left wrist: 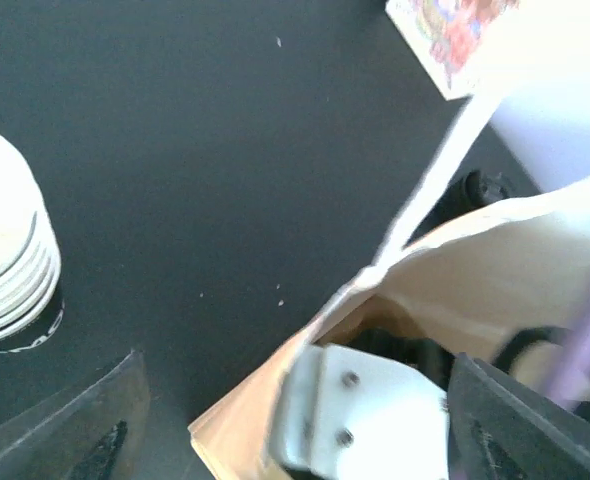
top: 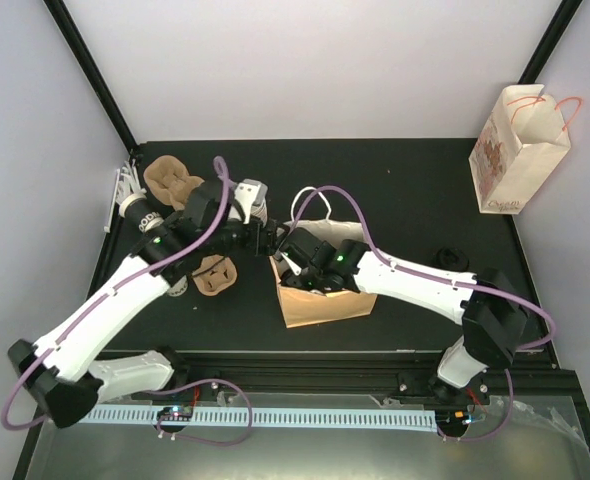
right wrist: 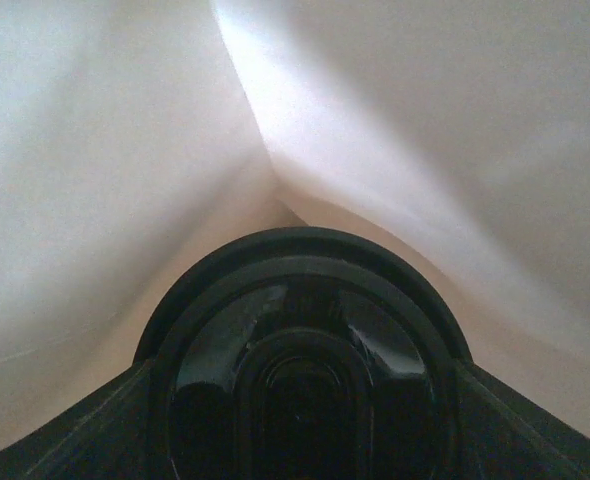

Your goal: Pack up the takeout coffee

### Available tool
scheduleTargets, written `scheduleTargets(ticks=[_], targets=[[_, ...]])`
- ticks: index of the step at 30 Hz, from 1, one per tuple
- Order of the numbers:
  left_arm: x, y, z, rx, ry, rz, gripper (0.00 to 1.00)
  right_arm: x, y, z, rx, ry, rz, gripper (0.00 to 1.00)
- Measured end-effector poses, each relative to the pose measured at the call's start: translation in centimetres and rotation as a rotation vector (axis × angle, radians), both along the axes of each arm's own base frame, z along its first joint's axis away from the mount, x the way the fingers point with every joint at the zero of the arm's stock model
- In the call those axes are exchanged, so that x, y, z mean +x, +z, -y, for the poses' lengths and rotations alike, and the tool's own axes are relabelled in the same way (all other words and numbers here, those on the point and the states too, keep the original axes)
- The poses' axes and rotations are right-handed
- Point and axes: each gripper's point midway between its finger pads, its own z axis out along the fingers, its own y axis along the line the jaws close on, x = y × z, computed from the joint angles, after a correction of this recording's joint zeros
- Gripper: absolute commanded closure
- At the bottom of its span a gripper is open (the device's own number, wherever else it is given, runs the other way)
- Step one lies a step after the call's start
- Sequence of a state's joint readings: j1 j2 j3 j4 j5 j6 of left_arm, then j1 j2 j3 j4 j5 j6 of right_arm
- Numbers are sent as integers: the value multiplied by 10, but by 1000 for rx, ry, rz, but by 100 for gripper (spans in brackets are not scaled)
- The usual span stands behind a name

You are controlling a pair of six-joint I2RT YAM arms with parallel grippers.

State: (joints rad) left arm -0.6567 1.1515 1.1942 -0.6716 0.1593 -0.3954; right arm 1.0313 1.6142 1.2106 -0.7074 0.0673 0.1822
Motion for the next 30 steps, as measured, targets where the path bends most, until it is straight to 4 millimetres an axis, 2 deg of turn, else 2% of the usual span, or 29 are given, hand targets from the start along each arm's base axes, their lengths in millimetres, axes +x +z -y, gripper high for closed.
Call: scheduleTargets(ticks=[3,7,10,12,20,30], targets=[[-12,26,-14,-32,16,90,6,5,-1,-7,28,-2,7,58],[-40,66,-30,-113,0,217,6,20,-3,-24,88,-9,37,58],[-51,77,-41,-139,9,273,5,27,-4,-29,119,-17,52,58],[-55,76,-47,-140,15,288,5,30,-5,-29,146,-20,51,57],[-58,50,-56,-95,38,268,5,34,-5,-27,200,-40,40,57],[-59,48,-58,-88,38,273,5,36,-5,-23,258,-79,36,56]])
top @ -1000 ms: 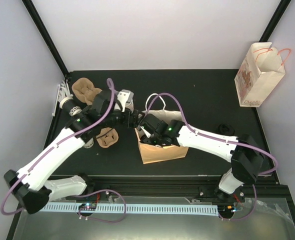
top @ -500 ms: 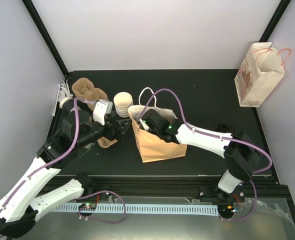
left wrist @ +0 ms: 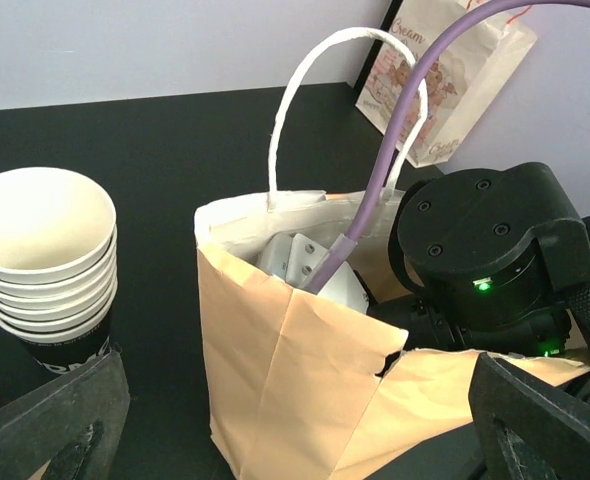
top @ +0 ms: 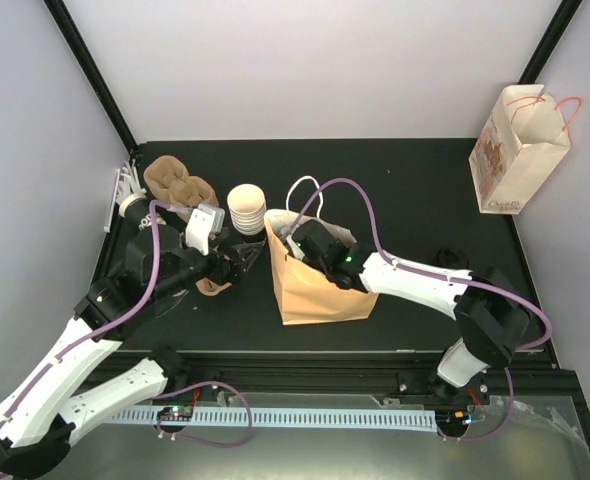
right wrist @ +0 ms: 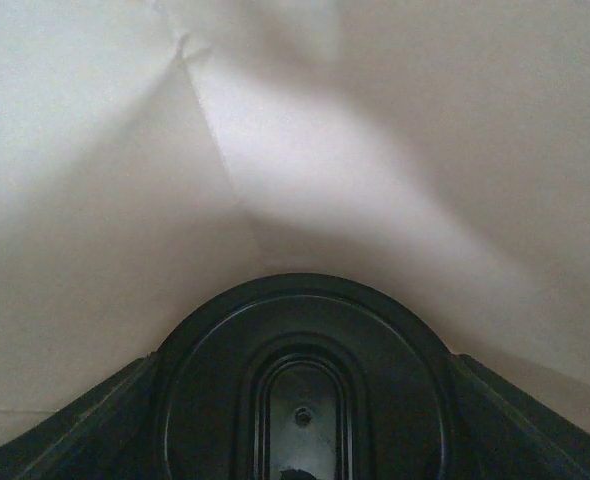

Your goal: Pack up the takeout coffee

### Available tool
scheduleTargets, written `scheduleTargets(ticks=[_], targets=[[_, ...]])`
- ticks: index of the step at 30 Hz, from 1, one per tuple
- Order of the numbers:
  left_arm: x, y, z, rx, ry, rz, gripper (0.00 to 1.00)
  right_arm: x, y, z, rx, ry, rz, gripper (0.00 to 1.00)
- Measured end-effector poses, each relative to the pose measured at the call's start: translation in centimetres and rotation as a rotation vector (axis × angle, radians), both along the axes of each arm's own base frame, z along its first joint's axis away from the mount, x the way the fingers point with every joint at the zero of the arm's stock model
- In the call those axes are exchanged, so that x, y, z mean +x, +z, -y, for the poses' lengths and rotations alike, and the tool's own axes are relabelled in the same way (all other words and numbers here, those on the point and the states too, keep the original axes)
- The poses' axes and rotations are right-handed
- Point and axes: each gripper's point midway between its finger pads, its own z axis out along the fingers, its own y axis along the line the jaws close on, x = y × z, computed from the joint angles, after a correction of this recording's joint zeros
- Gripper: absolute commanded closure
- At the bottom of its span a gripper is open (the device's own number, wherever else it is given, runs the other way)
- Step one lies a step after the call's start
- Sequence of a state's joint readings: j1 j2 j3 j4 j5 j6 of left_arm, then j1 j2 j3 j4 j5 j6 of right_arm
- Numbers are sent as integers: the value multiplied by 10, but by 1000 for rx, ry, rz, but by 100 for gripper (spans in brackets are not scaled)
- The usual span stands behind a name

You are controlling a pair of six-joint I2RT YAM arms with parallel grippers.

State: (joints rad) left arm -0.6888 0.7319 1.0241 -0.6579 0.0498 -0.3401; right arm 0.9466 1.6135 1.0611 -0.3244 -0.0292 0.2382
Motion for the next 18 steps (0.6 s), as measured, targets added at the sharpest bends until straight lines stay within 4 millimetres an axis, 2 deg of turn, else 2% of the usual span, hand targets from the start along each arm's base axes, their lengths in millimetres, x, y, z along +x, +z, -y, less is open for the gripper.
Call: scheduleTargets(ticks=[7,9,13,17,18], targets=[[1,-11,1,21,-4,-14,5,0,1,-1,15,-17,-9,52],[1,-16,1,28,-5,-21,4,0,1,-1,17,-20,-10,48],[1,-21,2,34,-8,-30,5,0,2,1,17,-27,-11,27],[1,-20,2,31,-10,-26,5,-1,5,3,9,-36,-16,16],[1,-20,2,31,-11,-26,5,-1,9,3,8,-40,-18,9]])
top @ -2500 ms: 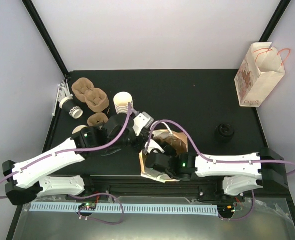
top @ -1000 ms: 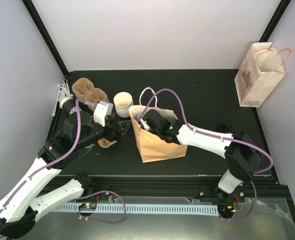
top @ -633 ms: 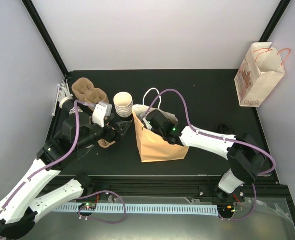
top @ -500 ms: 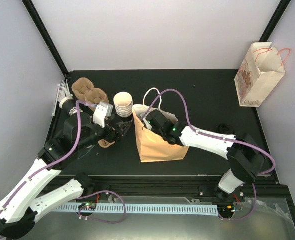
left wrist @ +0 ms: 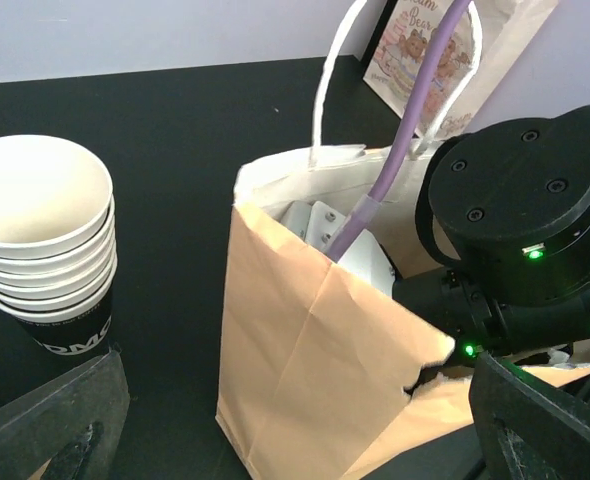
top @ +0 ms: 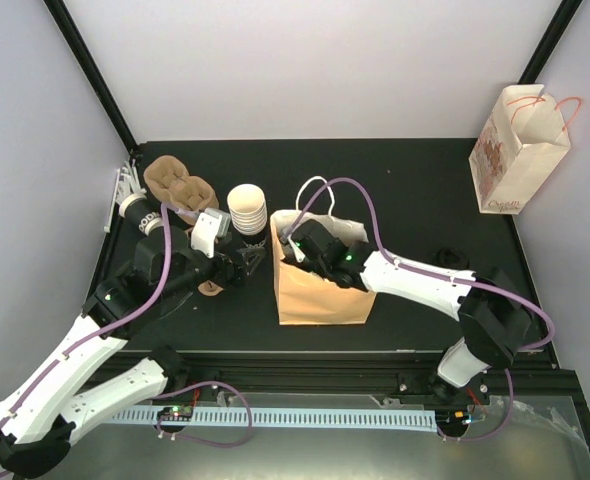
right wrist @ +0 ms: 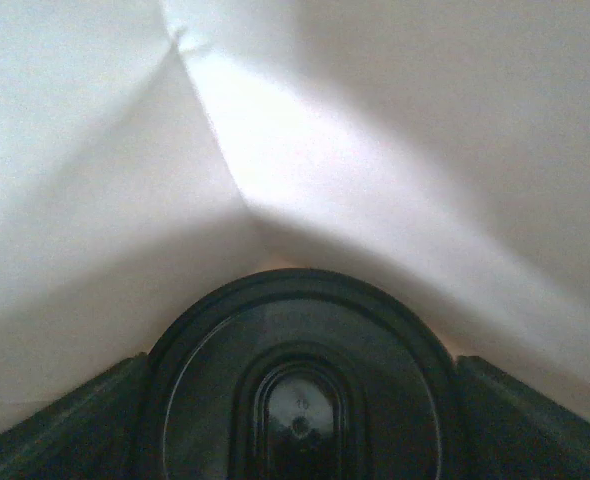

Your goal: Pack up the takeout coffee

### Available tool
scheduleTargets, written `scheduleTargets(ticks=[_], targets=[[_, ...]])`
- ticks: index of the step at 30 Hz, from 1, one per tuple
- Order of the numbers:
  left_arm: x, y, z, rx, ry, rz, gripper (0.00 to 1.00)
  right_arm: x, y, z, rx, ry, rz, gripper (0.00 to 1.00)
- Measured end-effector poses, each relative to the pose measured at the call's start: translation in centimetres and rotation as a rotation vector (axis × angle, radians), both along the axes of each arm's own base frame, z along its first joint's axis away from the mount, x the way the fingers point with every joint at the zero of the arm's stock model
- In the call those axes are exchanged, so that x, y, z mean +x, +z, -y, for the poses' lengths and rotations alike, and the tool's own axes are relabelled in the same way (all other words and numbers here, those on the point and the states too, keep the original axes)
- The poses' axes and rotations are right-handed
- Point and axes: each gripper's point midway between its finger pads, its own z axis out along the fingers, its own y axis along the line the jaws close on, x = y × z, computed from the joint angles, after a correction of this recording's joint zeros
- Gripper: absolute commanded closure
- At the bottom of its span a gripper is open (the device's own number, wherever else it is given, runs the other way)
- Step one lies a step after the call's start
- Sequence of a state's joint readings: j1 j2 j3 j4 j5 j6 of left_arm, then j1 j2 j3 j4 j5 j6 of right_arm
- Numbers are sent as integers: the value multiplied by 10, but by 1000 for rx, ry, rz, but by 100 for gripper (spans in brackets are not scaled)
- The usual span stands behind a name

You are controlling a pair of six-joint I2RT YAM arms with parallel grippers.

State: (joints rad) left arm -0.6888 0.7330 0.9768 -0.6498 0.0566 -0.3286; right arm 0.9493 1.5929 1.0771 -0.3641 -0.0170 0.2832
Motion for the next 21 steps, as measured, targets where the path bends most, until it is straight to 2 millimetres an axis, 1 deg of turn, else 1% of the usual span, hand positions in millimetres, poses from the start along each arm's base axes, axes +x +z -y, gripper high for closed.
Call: scheduleTargets(ticks=[1,2,4,8,13,17,21], targets=[[0,0,0,0,0,0,4,-1,1,1,-10,-4,-7,2],[0,0,0,1,0,1,4,-1,3,3,-20,-12,-10,0],[0,0,0,3,-2,3,4,-13,0,9,-65,-5,-63,0],[0,0,0,4,-2,4,4,-30,1,23,-160,6,-119,0],[0,0,0,6,-5,5,4,-34,9,45,-263,-17,-140,0],[-2,0,2,4,-19,4,4,-35,22,56,-310,-31,-132,0],[-3,-1,5,3,-34,-4,4,-32,44,60,-312,-40,-104,0]])
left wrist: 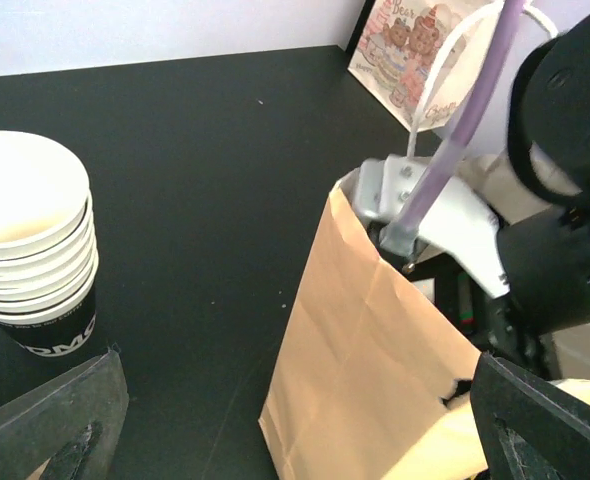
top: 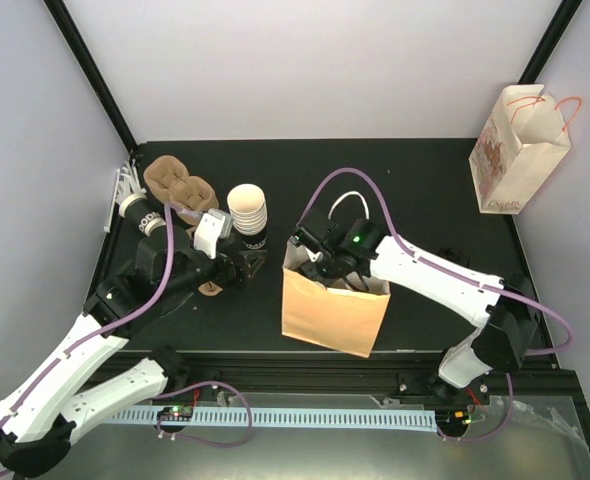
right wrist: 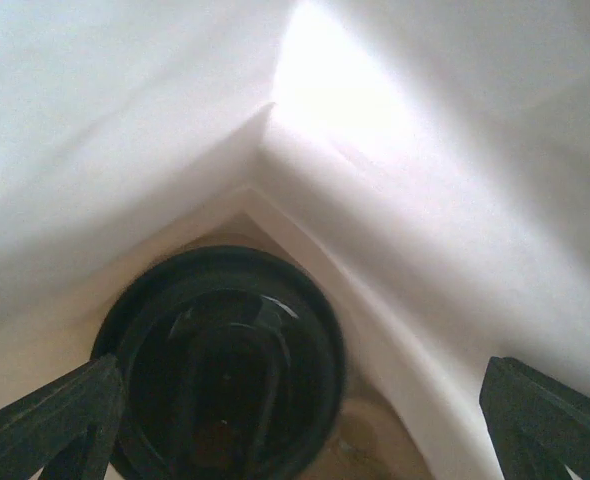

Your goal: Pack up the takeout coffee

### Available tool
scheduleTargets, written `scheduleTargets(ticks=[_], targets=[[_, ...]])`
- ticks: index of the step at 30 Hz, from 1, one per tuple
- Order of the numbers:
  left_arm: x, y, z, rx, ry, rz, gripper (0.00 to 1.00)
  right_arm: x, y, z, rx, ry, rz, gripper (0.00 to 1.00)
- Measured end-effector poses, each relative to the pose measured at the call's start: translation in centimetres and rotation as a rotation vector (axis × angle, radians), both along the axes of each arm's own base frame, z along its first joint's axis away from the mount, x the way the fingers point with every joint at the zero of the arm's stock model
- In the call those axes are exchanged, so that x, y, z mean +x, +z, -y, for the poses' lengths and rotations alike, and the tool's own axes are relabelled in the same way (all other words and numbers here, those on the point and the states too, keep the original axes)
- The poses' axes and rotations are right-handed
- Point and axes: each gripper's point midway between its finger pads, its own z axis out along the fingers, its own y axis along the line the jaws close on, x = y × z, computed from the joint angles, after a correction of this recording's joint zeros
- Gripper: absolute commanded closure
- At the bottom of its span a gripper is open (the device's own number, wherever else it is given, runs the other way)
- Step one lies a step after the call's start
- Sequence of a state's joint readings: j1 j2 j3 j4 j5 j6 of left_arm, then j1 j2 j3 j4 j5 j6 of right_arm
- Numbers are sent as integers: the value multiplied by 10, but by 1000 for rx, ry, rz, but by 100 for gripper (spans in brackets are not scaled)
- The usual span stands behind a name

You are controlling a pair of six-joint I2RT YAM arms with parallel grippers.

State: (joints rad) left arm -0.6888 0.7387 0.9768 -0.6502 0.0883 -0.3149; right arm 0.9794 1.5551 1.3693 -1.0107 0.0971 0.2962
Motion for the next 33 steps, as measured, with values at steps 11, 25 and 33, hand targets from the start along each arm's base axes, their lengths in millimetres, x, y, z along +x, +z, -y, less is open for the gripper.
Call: scheduleTargets(ticks=[11,25,33], targets=[[0,-14,11,10,-46,-45,4,2,47,3,43,-5,54,0],[-7,-14,18,-7,-98,-59,5,-10,125,-1,214,77,127,1],[-13,-13,23,-22,-143,-67,9,-17,158,-3,295,115,151,15]])
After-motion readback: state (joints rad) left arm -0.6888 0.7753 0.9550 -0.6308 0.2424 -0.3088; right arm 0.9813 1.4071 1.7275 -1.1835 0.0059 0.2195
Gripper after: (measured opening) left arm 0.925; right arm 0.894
